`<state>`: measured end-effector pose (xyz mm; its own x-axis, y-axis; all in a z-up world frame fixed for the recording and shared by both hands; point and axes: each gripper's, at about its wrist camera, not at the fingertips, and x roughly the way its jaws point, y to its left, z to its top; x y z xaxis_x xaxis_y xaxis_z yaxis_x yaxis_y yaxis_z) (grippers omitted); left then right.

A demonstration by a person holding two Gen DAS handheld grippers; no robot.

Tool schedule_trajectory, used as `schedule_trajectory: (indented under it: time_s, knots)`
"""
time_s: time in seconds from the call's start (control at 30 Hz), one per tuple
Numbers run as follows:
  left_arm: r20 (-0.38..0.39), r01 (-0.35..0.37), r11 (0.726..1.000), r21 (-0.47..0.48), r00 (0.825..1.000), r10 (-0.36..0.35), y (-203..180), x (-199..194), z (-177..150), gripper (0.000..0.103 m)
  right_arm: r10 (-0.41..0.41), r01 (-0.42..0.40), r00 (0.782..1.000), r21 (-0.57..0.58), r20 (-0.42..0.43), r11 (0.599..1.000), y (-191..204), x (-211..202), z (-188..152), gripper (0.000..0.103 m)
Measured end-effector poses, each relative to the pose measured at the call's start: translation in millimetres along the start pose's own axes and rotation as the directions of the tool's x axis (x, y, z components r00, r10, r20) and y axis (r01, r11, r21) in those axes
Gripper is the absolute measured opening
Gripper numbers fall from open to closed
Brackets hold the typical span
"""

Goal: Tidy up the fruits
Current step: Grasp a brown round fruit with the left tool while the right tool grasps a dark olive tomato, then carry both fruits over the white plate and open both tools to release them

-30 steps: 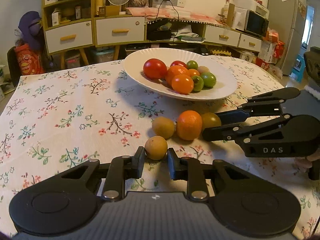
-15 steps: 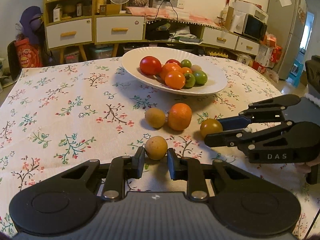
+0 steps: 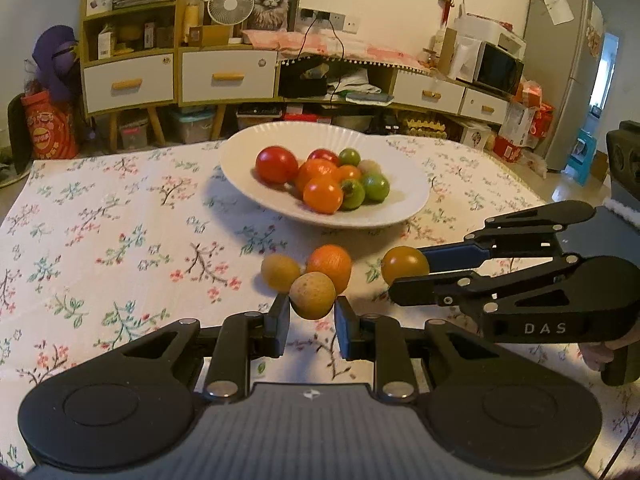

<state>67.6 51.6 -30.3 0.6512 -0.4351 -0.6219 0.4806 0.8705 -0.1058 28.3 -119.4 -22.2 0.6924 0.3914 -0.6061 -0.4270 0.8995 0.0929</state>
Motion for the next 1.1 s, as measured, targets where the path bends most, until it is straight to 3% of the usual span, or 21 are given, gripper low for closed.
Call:
schedule_trajectory:
  time_s: [0.47,0.73,1.1]
  knots:
    - [0.029,0.004,1.0,0.009,1.0,-0.004,-15.7,6.1,19.7,0.018,-0.064,0.061,0.997,0.049,0.043,0.997,-23.0,-10.7,11.8,0.025]
    - [0.037,0.006,0.999,-0.045,0.999,-0.004,-23.6,12.3,31.4,0.018,-0.116,0.111,0.992,0.077,0.054,0.991,-39.6,-7.1,16.7,0.025]
    - [0.027,0.003,1.0,-0.003,1.0,-0.003,-40.4,37.4,48.2,0.018,-0.175,0.167,0.983,0.129,0.057,0.977,-68.4,3.0,24.9,0.025]
